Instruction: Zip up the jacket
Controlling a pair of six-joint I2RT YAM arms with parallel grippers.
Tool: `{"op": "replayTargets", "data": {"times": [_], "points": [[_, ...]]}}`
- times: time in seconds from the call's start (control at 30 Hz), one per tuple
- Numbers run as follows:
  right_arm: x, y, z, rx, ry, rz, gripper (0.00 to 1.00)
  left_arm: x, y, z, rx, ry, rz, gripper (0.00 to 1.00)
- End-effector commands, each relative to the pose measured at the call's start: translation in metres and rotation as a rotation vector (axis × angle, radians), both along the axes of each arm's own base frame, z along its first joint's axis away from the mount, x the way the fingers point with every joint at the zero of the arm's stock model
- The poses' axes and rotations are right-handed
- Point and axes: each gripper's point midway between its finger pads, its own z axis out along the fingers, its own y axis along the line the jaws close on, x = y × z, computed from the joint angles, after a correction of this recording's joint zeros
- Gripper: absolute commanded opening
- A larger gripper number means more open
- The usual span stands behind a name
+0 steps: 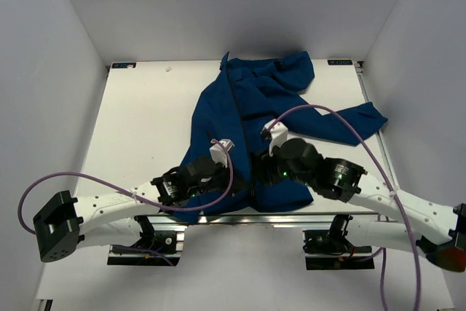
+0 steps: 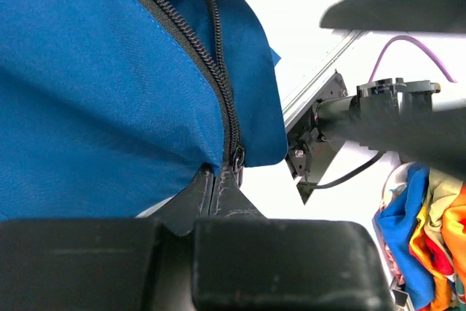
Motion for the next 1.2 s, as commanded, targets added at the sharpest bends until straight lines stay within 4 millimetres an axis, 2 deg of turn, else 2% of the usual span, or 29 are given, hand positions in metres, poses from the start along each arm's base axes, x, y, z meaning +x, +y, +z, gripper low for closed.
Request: {"op": "replayTargets", "data": {"times": [0.0,0.03,0.07,0.1,0.13,0.27,0.37,0.5,0.8,1.17], "points": [[-0.012,-0.011,0.008,-0.152,-0.130,-0.021,0.58,0.001,-0.002,0.020,-0.042,0.000,0.015,0.00],[-0.008,-0.014,0.015,-0.186,-0.190,-0.061,0.58,0.001,-0.002,0.019,-0.040,-0.001,0.016,0.00],[-0.013,-0.013,0.015,-0.223,-0.225,-0.047,0.58,0.001,-0.002,0.020,-0.041,0.002,0.016,0.00],[-0.030,-0.009,0.006,-0.304,-0.262,0.023,0.58,0.001,-0.002,0.023,-0.047,0.000,0.014,0.00],[-0.027,-0.012,0.013,-0.343,-0.320,-0.009,0.58,0.000,-0.002,0.023,-0.047,0.003,0.014,0.00],[-0.048,-0.002,0.009,-0.470,-0.410,0.075,0.58,-0.001,-0.004,0.023,-0.047,0.010,0.008,0.00],[-0.059,0.006,0.002,-0.540,-0.455,0.127,0.58,-0.003,-0.005,0.025,-0.067,0.016,-0.004,0.00],[-0.069,0.018,-0.019,-0.624,-0.498,0.200,0.59,-0.006,-0.004,0.026,-0.081,0.021,-0.011,0.00],[-0.068,0.038,-0.047,-0.702,-0.569,0.268,0.63,-0.009,-0.008,0.030,-0.090,0.027,-0.033,0.00],[-0.051,0.017,-0.068,-0.830,-0.570,0.225,0.63,-0.009,-0.008,0.030,-0.083,0.032,-0.035,0.00]]}}
